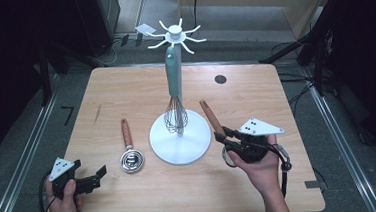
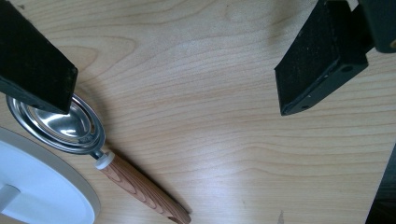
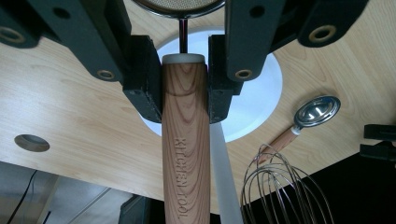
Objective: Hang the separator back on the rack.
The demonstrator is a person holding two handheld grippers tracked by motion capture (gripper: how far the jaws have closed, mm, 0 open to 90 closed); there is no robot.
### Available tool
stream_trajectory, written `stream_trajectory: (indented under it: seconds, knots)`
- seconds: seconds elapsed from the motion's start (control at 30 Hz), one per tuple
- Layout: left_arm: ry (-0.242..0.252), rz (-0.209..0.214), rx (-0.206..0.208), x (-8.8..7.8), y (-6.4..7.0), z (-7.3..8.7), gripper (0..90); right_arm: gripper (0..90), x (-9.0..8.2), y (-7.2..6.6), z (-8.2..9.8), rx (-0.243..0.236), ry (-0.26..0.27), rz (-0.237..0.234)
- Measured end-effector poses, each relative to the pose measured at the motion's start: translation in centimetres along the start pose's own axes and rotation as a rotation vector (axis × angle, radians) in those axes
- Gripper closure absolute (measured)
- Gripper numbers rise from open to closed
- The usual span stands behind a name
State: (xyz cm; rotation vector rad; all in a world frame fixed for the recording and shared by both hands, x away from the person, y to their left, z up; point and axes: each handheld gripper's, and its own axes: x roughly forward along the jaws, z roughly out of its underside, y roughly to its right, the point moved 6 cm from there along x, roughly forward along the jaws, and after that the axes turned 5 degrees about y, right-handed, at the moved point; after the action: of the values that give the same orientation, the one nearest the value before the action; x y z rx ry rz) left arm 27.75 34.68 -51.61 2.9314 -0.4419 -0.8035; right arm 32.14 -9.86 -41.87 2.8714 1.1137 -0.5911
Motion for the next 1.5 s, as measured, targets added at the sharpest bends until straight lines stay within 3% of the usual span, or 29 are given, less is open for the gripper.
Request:
stream_trajectory:
  seconds: [0.37, 0.7, 1.1, 1.5]
  knots:
    - [0.001, 0.000, 0.001, 0.0, 0.0, 0.0, 0.0, 70.3, -0.3, -1.0, -0.9, -0.021, 0.040, 0.018]
    - [0.001, -0.003, 0.002, 0.0, 0.0, 0.0, 0.0, 70.4, -1.3, -2.3, -2.5, -0.048, 0.133, 0.034]
    - [0.008, -0.020, 0.007, 0.0, 0.1, 0.0, 0.0, 70.4, -1.5, -3.5, -3.3, -0.057, 0.176, 0.011]
    - [0.011, -0.030, 0.008, 0.0, 0.1, 0.1, 0.0, 70.4, -1.8, -3.8, -3.9, -0.046, 0.193, 0.026]
